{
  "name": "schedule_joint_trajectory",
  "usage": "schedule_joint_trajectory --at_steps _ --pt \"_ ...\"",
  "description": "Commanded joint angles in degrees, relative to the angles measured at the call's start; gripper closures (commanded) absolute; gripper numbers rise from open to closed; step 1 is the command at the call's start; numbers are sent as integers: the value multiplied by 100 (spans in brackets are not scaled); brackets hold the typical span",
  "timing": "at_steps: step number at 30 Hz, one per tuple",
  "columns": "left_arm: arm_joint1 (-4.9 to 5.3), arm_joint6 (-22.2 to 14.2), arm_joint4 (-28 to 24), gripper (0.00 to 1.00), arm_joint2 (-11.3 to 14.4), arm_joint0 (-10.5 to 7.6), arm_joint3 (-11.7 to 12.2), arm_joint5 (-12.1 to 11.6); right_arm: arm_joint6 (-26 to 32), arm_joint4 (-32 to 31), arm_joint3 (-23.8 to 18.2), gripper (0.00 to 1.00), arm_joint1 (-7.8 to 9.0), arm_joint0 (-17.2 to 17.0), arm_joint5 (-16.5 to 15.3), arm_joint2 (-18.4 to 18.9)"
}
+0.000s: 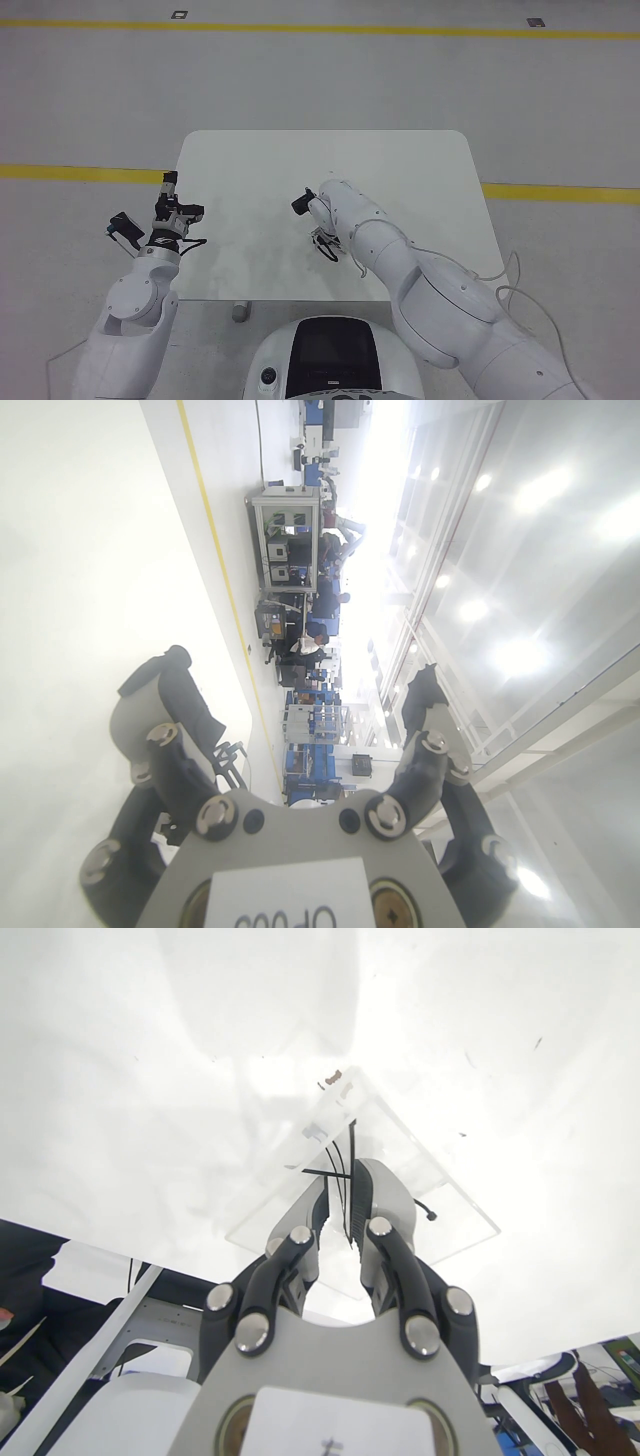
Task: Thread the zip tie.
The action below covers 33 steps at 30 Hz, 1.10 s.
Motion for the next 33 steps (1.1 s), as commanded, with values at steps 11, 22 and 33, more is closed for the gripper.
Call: schedule_joint_trajectory --at_steps 11,22,33 --pt "0 0 0 0 0 0 0 0 -35 -23 15 100 15 10 16 53" --pt "0 0 0 0 0 0 0 0 -62 11 -30 100 71 96 -141 141" --pt "0 0 0 0 0 0 0 0 -301 18 -178 100 158 127 -86 241"
